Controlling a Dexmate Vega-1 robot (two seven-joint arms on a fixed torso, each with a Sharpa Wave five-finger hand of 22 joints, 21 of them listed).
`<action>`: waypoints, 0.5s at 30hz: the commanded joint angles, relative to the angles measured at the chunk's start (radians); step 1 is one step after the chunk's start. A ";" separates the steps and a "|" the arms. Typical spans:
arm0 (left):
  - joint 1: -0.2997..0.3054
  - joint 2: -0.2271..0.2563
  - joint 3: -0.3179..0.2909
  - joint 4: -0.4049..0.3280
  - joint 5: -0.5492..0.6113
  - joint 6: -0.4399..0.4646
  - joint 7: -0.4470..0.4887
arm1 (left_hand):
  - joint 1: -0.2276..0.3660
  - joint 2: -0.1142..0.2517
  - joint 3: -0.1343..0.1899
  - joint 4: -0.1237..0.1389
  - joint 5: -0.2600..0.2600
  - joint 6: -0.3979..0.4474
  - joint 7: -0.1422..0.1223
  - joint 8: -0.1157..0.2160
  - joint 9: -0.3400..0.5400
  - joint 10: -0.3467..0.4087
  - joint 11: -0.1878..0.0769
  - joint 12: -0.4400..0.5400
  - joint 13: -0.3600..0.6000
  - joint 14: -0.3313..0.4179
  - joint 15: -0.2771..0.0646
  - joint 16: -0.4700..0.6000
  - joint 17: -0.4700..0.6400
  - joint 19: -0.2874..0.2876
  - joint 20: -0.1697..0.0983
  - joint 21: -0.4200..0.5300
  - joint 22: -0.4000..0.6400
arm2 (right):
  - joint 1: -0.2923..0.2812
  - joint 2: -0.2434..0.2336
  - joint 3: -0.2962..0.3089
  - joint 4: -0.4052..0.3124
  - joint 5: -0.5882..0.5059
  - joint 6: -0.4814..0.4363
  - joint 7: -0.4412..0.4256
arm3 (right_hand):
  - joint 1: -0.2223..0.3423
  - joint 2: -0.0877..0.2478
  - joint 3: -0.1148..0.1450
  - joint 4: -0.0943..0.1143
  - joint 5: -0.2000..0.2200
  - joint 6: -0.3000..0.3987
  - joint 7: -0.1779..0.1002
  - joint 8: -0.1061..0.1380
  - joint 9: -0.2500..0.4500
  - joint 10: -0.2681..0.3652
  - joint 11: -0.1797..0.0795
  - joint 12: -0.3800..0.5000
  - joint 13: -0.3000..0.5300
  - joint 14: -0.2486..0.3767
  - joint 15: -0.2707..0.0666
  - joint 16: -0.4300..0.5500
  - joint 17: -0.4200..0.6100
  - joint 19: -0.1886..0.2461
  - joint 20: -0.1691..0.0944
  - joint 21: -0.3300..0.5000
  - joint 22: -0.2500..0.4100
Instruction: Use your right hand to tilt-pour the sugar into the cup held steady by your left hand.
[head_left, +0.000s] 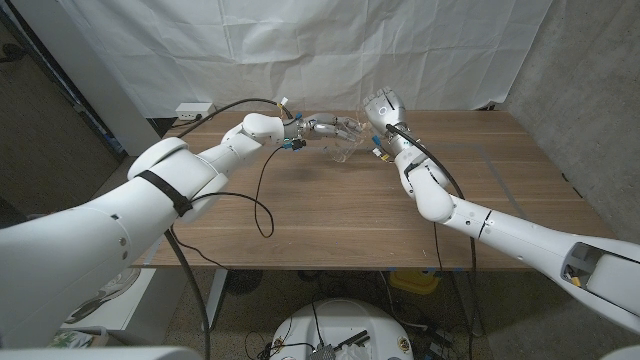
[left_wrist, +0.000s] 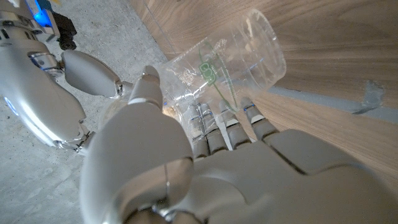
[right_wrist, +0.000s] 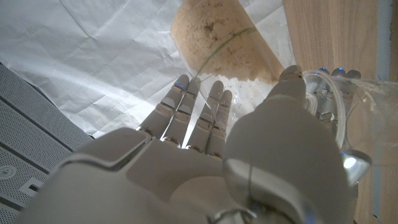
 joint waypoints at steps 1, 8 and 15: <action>0.005 0.005 -0.011 -0.001 -0.007 -0.017 -0.016 | -0.004 0.010 0.018 0.019 0.004 0.027 -0.011 0.004 0.004 0.010 0.000 -0.006 0.005 0.012 -0.063 -0.002 0.001 0.003 0.000 0.004 0.002 | -0.017 -0.015 0.017 -0.014 -0.024 -0.001 0.000 | 0.002 0.010 -0.006 0.001 0.000 0.113 -0.096 0.004 0.004 0.004 -0.005 -0.002 0.004 -0.005 -0.170 -0.005 0.004 -0.013 -0.053 -0.003 0.004; 0.006 0.004 -0.024 0.000 -0.017 -0.010 -0.017 | -0.004 0.010 0.017 0.020 0.004 0.025 -0.013 0.003 0.004 0.010 0.001 -0.007 0.005 0.011 -0.063 -0.002 0.001 0.003 0.001 0.004 0.002 | -0.019 -0.011 0.016 -0.016 -0.043 0.013 0.001 | 0.005 0.012 -0.009 0.002 0.000 0.125 -0.094 0.006 0.003 0.017 -0.012 0.000 0.006 -0.002 -0.172 -0.005 0.005 -0.013 -0.052 -0.003 0.003; 0.004 -0.002 -0.023 0.001 -0.016 0.003 -0.012 | -0.004 0.010 0.016 0.020 0.004 0.025 -0.013 0.003 0.004 0.011 0.001 -0.007 0.006 0.010 -0.064 -0.002 0.001 0.002 0.001 0.005 0.002 | -0.012 -0.006 0.018 -0.012 -0.048 0.041 0.007 | 0.013 0.012 -0.011 -0.001 0.000 0.136 -0.098 0.006 0.001 0.023 -0.017 -0.002 0.009 0.000 -0.172 -0.004 0.007 -0.018 -0.058 -0.005 0.003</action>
